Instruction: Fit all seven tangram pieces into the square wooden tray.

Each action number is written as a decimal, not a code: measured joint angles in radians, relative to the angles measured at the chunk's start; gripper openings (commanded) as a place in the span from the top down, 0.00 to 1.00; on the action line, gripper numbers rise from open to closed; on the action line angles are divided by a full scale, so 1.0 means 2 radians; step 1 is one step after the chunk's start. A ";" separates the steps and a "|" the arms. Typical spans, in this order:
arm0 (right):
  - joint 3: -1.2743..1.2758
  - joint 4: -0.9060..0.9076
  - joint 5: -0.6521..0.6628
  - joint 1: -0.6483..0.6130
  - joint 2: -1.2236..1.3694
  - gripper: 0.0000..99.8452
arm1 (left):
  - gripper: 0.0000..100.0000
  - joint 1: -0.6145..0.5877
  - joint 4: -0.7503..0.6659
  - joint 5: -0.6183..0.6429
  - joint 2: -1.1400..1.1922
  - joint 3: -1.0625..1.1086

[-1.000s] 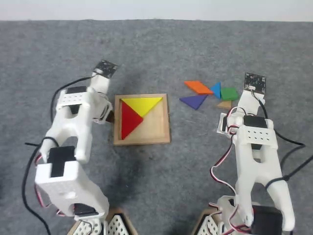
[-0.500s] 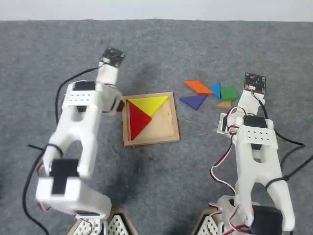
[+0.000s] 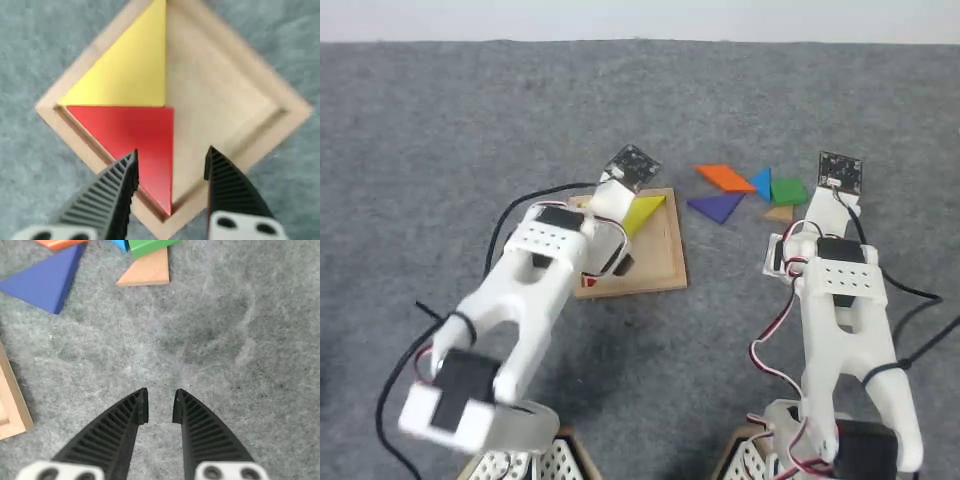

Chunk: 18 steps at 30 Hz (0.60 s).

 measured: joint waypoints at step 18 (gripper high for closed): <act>0.000 0.000 0.000 0.000 0.000 0.90 | 0.79 -0.071 0.008 0.004 0.078 -0.081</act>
